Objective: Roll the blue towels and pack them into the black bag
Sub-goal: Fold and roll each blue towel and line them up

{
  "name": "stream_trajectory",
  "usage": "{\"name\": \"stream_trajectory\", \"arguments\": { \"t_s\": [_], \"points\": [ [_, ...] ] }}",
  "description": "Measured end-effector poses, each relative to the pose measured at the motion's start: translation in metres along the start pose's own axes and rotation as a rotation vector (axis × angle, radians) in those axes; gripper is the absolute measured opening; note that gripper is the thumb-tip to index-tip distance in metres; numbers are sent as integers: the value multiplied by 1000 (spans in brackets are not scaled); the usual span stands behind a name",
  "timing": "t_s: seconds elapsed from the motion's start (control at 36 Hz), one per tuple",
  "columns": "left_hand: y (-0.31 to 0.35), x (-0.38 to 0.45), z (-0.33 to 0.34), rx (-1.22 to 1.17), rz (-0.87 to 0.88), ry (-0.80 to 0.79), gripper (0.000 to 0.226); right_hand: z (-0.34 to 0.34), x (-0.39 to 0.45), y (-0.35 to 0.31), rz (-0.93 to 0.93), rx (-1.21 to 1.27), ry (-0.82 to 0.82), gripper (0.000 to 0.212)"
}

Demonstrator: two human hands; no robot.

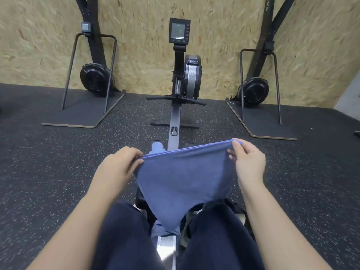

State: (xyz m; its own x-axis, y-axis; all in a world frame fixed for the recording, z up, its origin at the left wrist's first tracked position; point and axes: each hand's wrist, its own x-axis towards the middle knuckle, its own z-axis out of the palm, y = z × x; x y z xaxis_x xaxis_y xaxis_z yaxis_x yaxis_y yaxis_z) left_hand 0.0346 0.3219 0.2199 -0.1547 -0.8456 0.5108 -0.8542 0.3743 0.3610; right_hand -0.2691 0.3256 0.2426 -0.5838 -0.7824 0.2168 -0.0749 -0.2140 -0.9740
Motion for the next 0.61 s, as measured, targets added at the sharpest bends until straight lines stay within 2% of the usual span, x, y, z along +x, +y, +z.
{"name": "stream_trajectory", "arguments": {
  "t_s": [0.03, 0.11, 0.17, 0.31, 0.36, 0.39, 0.47, 0.61],
  "points": [
    [-2, 0, 1, 13, 16, 20, 2, 1, 1, 3, -6, -7, -3, 22],
    [-6, 2, 3, 60, 22, 39, 27, 4, 3, 9, -34, -35, -8, 25],
    [-6, 4, 5, 73, -21, 49, 34, 5, 3, 11, -52, -59, -4, 26],
    [1, 8, 7, 128, -123, 57, 33, 10, 1, 17, -75, -149, -11, 23],
    [3, 11, 9, 126, -142, 8, 20, 11, -1, 18, -82, -168, -1, 20],
    [4, 12, 10, 101, -144, -17, 13, 12, -1, 19, -88, -174, 6, 20],
    [6, 10, 11, -20, -214, -23, 19, 14, -1, 22, -86, -201, 15, 21],
    [-1, 9, 18, -54, -152, 8, 12, 11, -4, 28, -132, -315, 27, 22]
  ]
}}
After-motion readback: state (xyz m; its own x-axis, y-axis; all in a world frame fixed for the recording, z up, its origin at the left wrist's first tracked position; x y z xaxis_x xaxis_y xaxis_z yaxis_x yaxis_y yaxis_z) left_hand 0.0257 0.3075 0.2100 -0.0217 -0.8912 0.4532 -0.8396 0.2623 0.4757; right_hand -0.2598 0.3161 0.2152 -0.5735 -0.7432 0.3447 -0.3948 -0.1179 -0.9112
